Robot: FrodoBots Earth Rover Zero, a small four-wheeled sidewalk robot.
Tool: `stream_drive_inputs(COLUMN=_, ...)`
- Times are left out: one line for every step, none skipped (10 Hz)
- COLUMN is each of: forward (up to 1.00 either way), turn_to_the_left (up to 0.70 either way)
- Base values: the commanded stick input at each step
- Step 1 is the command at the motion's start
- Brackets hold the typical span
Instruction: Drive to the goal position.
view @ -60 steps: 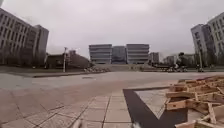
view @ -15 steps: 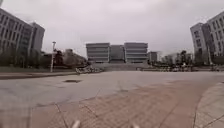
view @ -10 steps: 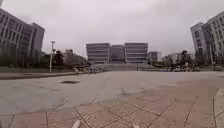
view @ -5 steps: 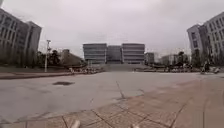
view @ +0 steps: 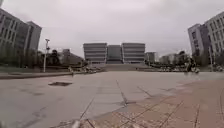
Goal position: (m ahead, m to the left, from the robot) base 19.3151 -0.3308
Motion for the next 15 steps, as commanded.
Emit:
stream_drive_inputs(forward=0.70, turn_to_the_left=0.00)
stream_drive_inputs(forward=0.70, turn_to_the_left=0.00)
stream_drive_inputs(forward=0.70, turn_to_the_left=0.00)
stream_drive_inputs(forward=0.70, turn_to_the_left=0.00)
stream_drive_inputs(forward=0.70, turn_to_the_left=0.00)
stream_drive_inputs(forward=0.70, turn_to_the_left=0.00)
stream_drive_inputs(forward=0.70, turn_to_the_left=0.00)
stream_drive_inputs(forward=0.70, turn_to_the_left=0.00)
stream_drive_inputs(forward=0.70, turn_to_the_left=0.00)
stream_drive_inputs(forward=0.70, turn_to_the_left=0.00)
stream_drive_inputs(forward=0.70, turn_to_the_left=0.00)
stream_drive_inputs(forward=0.70, turn_to_the_left=0.00)
stream_drive_inputs(forward=0.70, turn_to_the_left=0.00)
stream_drive_inputs(forward=0.70, turn_to_the_left=0.00)
stream_drive_inputs(forward=0.70, turn_to_the_left=0.00)
